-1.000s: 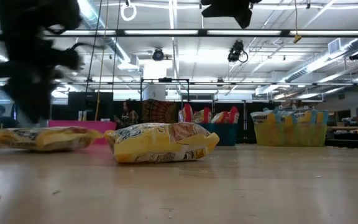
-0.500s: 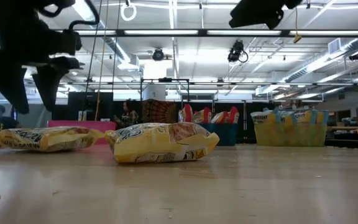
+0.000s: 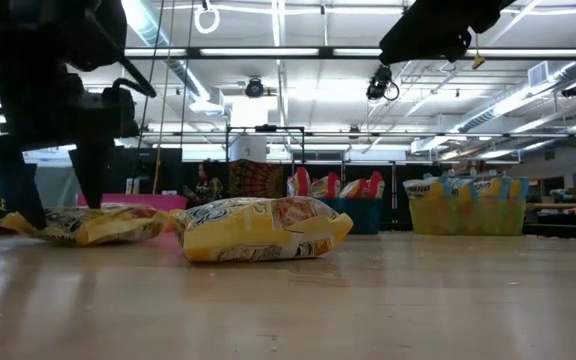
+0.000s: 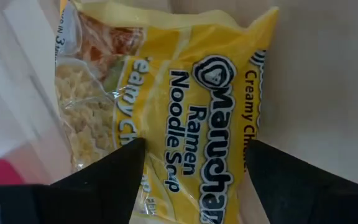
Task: Sort Maruchan noodles
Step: Put the yellow noodle pack into the red bin
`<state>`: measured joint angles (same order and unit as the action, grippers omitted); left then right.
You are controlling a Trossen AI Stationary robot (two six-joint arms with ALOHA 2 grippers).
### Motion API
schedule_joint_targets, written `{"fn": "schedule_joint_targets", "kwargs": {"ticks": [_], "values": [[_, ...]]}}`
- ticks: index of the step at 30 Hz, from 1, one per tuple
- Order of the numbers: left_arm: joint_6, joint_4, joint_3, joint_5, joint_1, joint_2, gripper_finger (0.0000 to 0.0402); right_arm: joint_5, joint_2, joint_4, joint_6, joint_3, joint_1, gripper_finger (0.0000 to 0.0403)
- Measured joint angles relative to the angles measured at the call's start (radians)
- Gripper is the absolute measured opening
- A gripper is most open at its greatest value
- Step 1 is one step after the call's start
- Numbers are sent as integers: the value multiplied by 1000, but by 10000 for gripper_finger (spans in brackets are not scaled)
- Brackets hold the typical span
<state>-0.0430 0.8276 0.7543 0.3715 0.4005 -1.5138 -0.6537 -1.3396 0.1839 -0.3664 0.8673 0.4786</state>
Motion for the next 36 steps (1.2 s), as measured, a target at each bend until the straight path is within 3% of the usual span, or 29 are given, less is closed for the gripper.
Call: {"fn": "schedule_joint_targets", "kwargs": {"ticks": [4,7,11,17,25,31,36], "values": [[-31,-8,0,73,0,-40,266,11,0,0,2,0,0,141],[-108,-19,-1,99,-16,-55,227,28,0,0,2,0,1,141],[-231,-15,-1,97,-70,-53,143,30,0,-4,2,0,17,141],[-248,67,42,66,-192,-11,14,21,0,-13,-3,0,42,141],[-324,233,274,19,-498,157,4,32,0,-15,-48,0,57,141],[-366,208,347,-187,-886,285,3,73,0,-9,-119,0,63,141],[-369,162,345,-331,-1157,316,2,78,0,-11,-160,0,90,141]]}}
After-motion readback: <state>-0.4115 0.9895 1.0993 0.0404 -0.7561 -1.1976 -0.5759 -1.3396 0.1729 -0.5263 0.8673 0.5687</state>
